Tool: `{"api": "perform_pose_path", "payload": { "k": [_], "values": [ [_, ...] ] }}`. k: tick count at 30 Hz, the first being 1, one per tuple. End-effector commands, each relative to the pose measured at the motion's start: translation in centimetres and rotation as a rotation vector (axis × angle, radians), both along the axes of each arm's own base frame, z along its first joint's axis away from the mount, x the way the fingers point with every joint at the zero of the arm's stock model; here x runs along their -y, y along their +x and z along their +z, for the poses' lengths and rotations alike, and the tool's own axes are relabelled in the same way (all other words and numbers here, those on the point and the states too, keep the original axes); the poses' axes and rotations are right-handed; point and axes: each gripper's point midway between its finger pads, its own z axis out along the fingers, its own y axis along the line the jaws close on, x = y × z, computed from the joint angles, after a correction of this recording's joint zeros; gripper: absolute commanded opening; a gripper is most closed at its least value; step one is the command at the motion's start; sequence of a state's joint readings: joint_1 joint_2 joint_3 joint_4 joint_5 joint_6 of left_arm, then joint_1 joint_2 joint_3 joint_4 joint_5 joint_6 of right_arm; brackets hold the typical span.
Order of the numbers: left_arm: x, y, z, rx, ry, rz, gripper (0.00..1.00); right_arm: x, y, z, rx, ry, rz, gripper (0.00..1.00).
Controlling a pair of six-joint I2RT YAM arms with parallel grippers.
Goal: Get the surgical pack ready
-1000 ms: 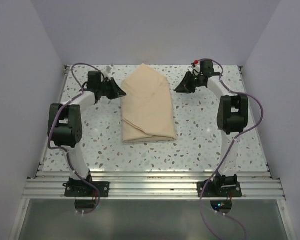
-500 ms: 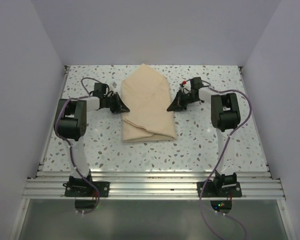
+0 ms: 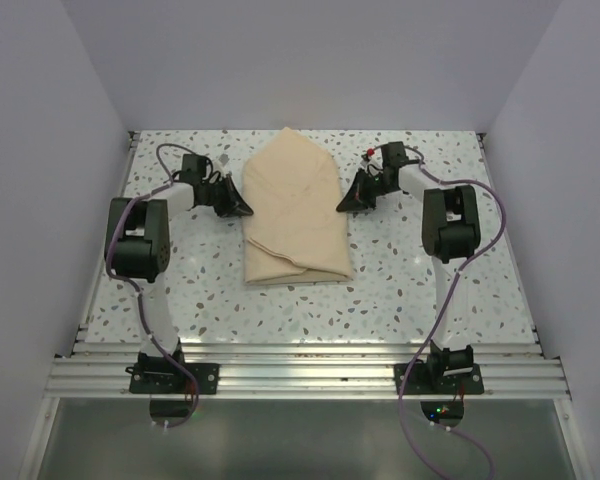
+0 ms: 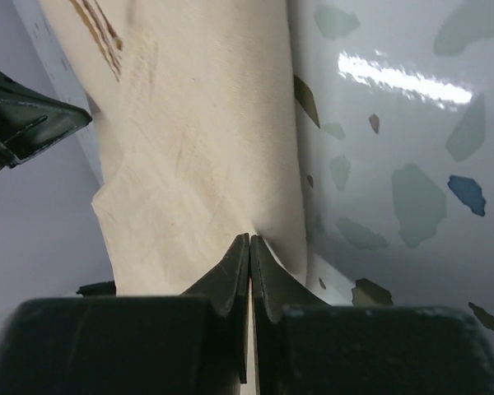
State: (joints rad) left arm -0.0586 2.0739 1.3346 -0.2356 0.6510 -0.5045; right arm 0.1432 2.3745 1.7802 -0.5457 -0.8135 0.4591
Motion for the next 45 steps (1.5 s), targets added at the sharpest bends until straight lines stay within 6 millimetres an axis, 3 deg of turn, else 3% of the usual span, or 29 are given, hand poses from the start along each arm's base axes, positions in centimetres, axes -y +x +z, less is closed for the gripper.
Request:
{"api": "perform_pose_path", "payload": {
  "k": [1,5,8,9,14,15,17,19,22,23,25,26,29,31,34,37,39,45],
  "values": [
    [-0.1,2.7,5.3,0.161,-0.003,-0.002,0.0,-1.9,1.9,6.4,0.153,0.008,0.012,0.01],
    [0.9,2.9,3.6,0.112,-0.05,-0.006,0.0,-4.2,2.0,5.9,0.146,0.067,0.028,0.01],
    [0.6,2.4,0.7,0.049,-0.051,0.019,0.0,-4.2,2.1,3.1,0.098,0.08,0.001,0.01],
    [0.4,2.1,-0.1,0.026,-0.052,0.025,0.0,-3.6,2.1,1.2,0.059,0.073,-0.01,0.01],
    [-2.8,-0.6,-5.7,-0.13,0.023,0.096,0.0,0.7,1.2,-4.2,-0.028,0.003,-0.07,0.01],
    [-2.7,-0.7,-5.7,-0.123,0.01,0.087,0.0,2.1,1.4,-4.9,-0.038,-0.01,-0.097,0.01],
    [-4.4,-0.1,-5.7,-0.126,0.032,0.116,0.0,3.1,1.2,-5.7,-0.052,-0.024,-0.11,0.0],
    [-4.3,0.9,-4.2,-0.104,0.027,0.093,0.0,3.7,1.4,-5.5,-0.026,-0.067,-0.091,0.0],
    [-4.4,1.9,-1.2,-0.043,0.035,0.098,0.0,3.8,2.1,-3.0,-0.001,-0.078,-0.095,0.0],
    [-4.3,2.0,-0.5,-0.031,0.033,0.098,0.0,3.6,2.9,-1.0,0.045,-0.061,-0.098,0.0],
    [-3.7,2.3,1.2,0.009,0.023,0.084,0.0,2.1,3.1,1.1,0.076,-0.04,-0.079,0.0],
    [-3.3,2.5,1.7,0.023,0.023,0.074,0.0,1.4,3.3,3.0,0.104,-0.021,-0.062,0.0],
    [-0.6,2.2,2.8,0.034,-0.015,0.004,0.0,-2.8,2.1,5.4,0.131,0.022,0.019,0.0],
    [1.7,1.7,3.4,0.035,-0.064,-0.04,0.0,-4.4,1.9,6.2,0.136,0.055,0.029,0.0],
    [4.4,0.9,3.6,0.051,-0.134,-0.105,0.0,-6.1,0.3,5.4,0.104,0.089,0.049,0.0],
    [5.1,0.1,2.0,0.004,-0.157,-0.118,0.0,-6.1,-1.2,3.3,0.036,0.106,0.049,0.0],
    [4.0,-0.3,-0.1,-0.036,-0.089,-0.082,0.0,-4.8,-2.0,1.0,0.014,0.053,0.043,0.01],
    [1.2,-1.7,-4.8,-0.153,-0.048,-0.019,0.0,-2.0,-1.6,-3.6,-0.016,0.033,0.021,0.0]
  ]
}}
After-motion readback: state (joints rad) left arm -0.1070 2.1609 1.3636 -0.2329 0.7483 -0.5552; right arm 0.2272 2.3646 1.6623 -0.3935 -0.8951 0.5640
